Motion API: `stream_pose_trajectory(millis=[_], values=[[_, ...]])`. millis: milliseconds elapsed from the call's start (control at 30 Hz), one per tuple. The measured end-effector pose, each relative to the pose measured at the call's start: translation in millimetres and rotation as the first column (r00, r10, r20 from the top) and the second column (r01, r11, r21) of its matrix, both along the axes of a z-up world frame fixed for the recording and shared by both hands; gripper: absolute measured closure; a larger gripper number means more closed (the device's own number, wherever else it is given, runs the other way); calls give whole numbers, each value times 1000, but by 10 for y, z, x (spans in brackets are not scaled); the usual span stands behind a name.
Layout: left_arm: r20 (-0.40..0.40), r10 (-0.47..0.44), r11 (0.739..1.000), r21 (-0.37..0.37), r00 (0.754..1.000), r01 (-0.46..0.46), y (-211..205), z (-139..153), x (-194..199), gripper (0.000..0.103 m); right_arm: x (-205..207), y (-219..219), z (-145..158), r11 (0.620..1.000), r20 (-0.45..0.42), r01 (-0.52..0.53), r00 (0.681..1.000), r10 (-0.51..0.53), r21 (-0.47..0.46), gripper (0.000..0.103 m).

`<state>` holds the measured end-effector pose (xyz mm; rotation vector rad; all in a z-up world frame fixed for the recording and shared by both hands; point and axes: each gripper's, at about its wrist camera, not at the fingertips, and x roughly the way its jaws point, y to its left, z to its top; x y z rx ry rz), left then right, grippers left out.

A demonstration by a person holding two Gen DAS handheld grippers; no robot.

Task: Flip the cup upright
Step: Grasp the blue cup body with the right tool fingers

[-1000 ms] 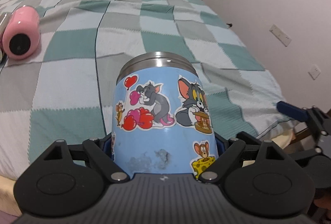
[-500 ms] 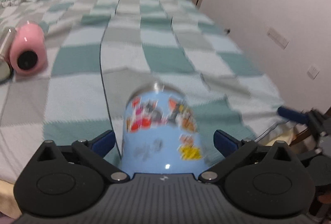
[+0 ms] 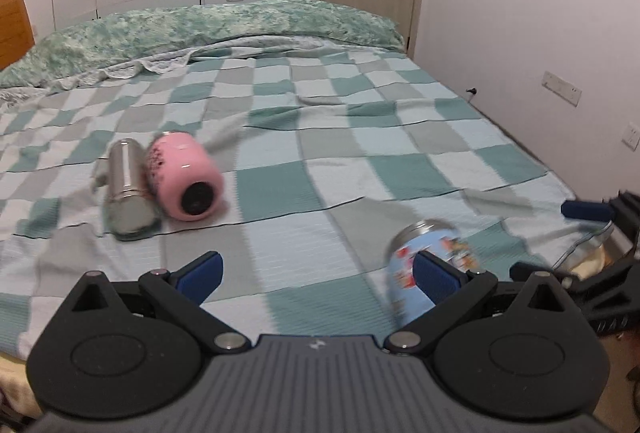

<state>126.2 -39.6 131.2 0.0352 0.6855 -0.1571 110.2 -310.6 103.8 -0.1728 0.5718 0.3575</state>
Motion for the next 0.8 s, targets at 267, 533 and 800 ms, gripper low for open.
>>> stream_pose_trajectory(millis=[267,533,800], values=[[-1,-24,999,34,1000,24,434,-188,-39,0,306,512,-41,998,-162,50,986,-43,40,0],[-11,-49,999,13,999,49,732,-448,29,0,627,724,-220,991,-323,132,939,-117,26,0],[9,-91,996,1,996,91,766,-597,156,0,870,756,-356,980,-447,198,879,-163,34,0]])
